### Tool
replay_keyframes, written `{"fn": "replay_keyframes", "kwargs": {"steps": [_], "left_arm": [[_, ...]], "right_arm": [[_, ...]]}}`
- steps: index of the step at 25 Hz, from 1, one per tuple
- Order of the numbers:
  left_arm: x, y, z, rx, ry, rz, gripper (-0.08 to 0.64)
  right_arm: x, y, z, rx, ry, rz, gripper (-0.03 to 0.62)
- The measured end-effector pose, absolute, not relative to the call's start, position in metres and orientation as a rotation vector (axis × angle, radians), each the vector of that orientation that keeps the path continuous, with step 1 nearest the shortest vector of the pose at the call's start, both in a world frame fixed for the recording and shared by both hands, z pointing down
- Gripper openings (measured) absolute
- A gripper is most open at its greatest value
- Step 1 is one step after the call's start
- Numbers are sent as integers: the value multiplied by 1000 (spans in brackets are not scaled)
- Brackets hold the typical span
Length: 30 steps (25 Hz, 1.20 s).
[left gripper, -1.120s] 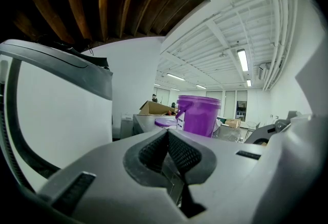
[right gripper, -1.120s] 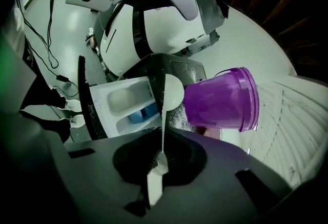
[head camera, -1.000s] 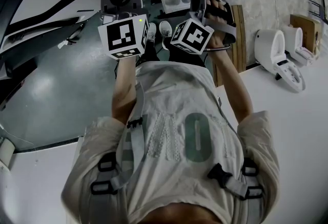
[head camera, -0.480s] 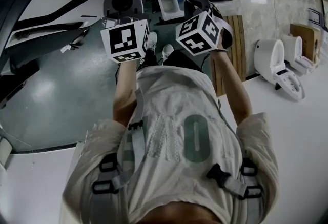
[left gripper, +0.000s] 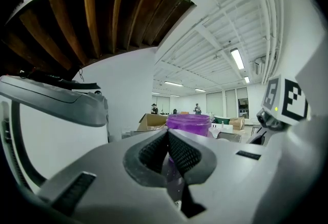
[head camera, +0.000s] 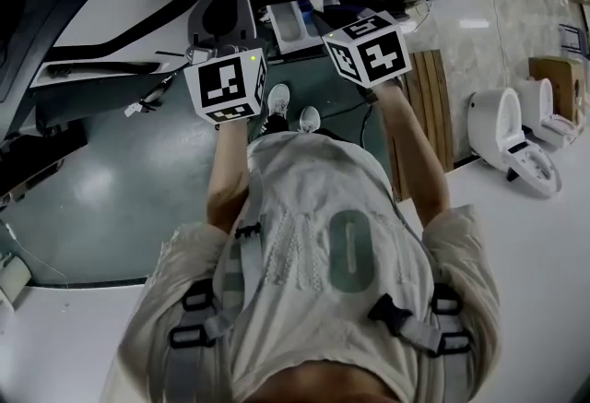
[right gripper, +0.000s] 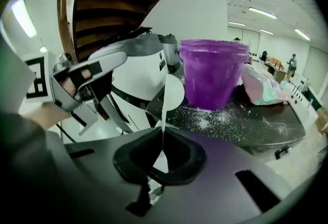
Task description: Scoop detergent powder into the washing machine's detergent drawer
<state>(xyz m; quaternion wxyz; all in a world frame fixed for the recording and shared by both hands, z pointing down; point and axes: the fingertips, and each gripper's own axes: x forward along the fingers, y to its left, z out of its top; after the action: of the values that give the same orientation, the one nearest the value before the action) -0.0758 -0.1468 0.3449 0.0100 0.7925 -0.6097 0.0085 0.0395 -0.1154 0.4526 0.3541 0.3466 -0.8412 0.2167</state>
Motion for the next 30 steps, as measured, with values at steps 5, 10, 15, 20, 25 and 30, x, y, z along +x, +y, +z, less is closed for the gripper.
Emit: {"fn": "replay_keyframes", "kwargs": {"steps": [5,10,15,20,25,30], "left_arm": [[-59,-136,331,2533,-1937,79,20],[-47,-121,316,2555,-1989,110,20],[-35,-109,305,2561,-2002,90,20],[-30,-101,311,2506,-1967,12,20],[-34,-100,317,2459,-1979,-48,20],[-36,-104,322,2411,-2011,-71,20]], "right_arm": [[33,-107,426,839,-2385,840,6],[36,-97,402,753,-2547,1110,6],[42,-90,385,648,-2655,1425,6],[55,-90,374,580,-2720,1728,6],[73,-99,369,583,-2758,1923,6],[95,-114,369,927,-2863,1838,6]]}}
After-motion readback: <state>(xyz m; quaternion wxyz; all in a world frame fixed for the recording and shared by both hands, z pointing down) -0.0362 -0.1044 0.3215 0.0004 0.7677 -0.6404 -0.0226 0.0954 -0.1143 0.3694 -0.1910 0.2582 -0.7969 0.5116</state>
